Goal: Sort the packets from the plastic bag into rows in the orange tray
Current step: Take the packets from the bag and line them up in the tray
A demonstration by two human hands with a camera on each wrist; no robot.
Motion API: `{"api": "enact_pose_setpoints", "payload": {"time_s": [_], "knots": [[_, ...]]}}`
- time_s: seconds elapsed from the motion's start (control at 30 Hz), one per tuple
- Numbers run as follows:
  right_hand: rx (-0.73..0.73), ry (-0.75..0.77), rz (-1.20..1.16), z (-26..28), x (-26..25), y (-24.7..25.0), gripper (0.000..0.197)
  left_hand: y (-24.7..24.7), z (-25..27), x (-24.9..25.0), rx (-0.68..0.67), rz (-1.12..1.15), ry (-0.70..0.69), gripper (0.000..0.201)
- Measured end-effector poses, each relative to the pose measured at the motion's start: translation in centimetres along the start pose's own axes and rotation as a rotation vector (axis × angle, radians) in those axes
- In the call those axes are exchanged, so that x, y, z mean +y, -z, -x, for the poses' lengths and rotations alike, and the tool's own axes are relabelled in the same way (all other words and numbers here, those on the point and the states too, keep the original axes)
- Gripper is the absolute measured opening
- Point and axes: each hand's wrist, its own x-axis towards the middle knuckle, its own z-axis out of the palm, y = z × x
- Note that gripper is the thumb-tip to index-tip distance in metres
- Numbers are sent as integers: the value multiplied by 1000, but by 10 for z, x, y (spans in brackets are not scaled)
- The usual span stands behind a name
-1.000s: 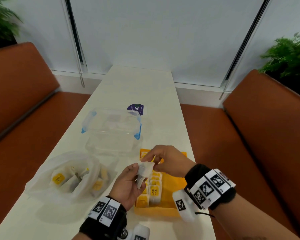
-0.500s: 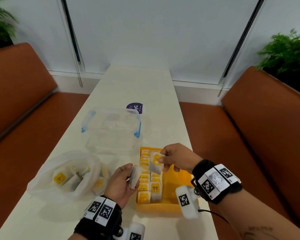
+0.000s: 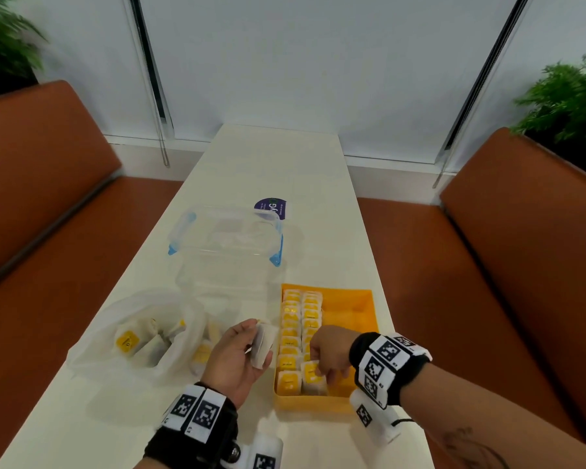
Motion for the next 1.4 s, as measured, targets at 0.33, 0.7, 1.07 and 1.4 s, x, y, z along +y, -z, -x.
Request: {"api": "enact_pose_setpoints", "payload": {"time_s": [0.33, 0.7, 1.07, 1.4], "knots": [[86, -58, 147, -5, -7, 6, 36, -13, 8, 1, -88, -11, 23, 10], [445, 273, -595, 30, 2, 34, 18, -27, 11, -2, -162, 61, 26, 17], [442, 326, -732, 26, 8, 16, 24, -35, 10, -3, -192, -20, -14, 16], [559, 397, -340, 39, 5, 23, 38, -42, 10, 4, -168, -27, -42, 19]]}}
